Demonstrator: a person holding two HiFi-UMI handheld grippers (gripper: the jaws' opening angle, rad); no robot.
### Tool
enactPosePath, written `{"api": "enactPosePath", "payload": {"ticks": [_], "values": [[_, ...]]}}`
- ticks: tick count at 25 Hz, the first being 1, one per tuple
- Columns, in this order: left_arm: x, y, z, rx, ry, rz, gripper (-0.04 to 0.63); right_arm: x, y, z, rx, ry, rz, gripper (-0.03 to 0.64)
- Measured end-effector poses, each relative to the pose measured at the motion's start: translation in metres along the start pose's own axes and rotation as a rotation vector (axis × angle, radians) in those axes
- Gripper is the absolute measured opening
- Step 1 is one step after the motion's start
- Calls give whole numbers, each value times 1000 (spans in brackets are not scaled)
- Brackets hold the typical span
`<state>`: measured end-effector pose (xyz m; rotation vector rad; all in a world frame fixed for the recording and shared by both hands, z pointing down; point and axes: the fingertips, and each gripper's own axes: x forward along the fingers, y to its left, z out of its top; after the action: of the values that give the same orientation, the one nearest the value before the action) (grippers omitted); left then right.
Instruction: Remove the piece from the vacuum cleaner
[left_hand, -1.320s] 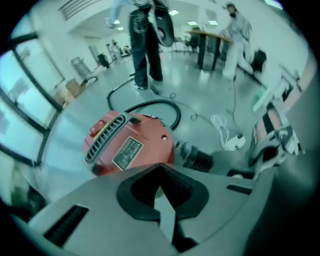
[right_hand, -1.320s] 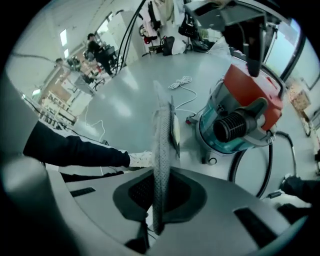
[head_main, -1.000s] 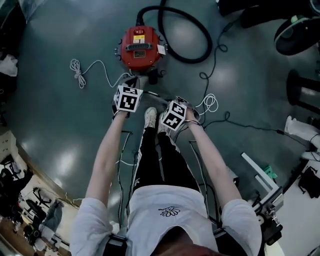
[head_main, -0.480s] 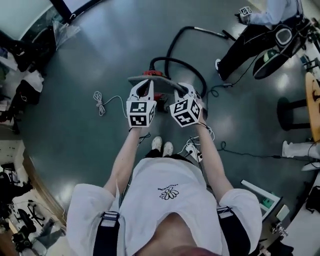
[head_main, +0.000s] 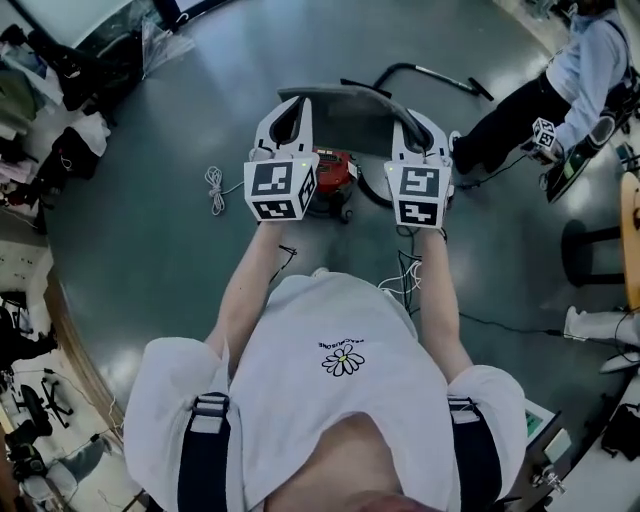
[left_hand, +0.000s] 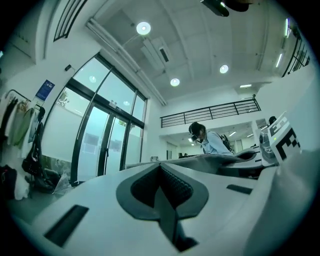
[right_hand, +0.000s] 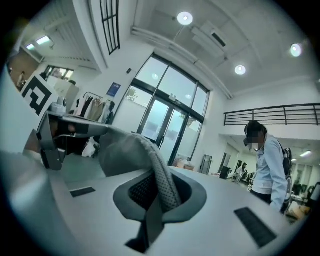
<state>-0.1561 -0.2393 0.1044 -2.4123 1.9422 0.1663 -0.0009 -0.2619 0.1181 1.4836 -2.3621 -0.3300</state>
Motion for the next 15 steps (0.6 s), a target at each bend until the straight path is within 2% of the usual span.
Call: {"api": "enactPosePath", "payload": {"ticks": [4, 7, 11, 15], "values": [[-1, 2, 21, 11, -45, -2, 5, -3, -5, 18, 91, -65, -24, 23], [-1, 0, 22, 16, -59, -11, 5, -4, -6, 12, 165, -84, -33, 23], [1, -4, 10, 29, -60, -18, 5, -3, -2, -6, 187, -82, -34, 23], [-1, 0, 24, 19, -46, -27, 5, -9, 1, 11, 186, -69, -28, 23]]}}
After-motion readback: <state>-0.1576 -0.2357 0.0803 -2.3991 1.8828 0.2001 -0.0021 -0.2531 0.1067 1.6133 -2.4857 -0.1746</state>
